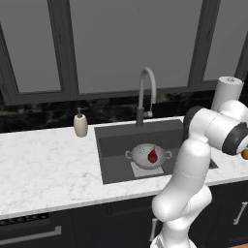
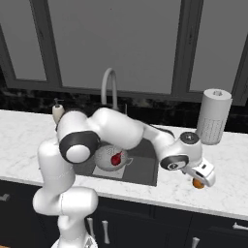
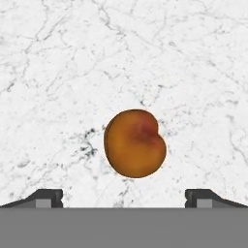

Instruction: Put the colander in the sink, put the peach, pear in the colander, and turn on the sink faucet and pour water over the colander.

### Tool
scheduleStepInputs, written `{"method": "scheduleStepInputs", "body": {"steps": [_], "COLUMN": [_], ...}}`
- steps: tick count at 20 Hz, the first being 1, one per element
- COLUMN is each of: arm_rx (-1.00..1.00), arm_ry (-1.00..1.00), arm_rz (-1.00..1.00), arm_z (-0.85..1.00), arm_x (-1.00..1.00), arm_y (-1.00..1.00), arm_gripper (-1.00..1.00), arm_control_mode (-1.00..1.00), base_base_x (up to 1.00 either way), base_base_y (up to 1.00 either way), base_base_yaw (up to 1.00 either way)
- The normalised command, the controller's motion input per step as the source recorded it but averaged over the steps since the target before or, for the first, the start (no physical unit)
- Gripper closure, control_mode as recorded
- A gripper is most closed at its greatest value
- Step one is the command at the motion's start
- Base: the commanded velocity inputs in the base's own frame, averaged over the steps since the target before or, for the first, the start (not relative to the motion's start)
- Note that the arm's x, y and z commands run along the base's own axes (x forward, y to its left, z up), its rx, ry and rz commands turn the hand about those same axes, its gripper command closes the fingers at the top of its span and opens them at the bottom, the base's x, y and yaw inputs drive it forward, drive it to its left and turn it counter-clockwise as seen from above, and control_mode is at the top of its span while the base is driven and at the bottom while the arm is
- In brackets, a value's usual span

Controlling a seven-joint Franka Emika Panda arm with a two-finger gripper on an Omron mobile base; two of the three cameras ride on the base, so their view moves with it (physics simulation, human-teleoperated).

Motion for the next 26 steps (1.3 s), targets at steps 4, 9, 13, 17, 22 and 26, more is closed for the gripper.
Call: {"method": "scheduleStepInputs", "body": {"steps": [4,9,13,17,22,26], "arm_rx": [0.03,0.02,0.01,0.0,0.0,0.0], "arm_ry": [0.0,0.0,0.0,0.01,0.02,0.02], "arm_rz": [0.0,0.0,0.0,0.0,0.0,0.0], "arm_z": [-0.14,0.0,0.0,-0.01,-0.1,-0.11], "arm_x": [0.0,0.08,0.1,0.07,0.05,0.05], "arm_y": [-0.09,-0.04,-0.02,0.0,0.0,0.0], "arm_gripper": [-1.0,-1.0,-1.0,-1.0,-1.0,-1.0], "arm_control_mode": [-1.0,-1.0,-1.0,-1.0,-1.0,-1.0], "base_base_x": [0.0,0.0,0.0,0.0,0.0,0.0], "base_base_y": [0.0,0.0,0.0,0.0,0.0,0.0], "base_base_yaw": [0.0,0.0,0.0,0.0,0.0,0.0]}}
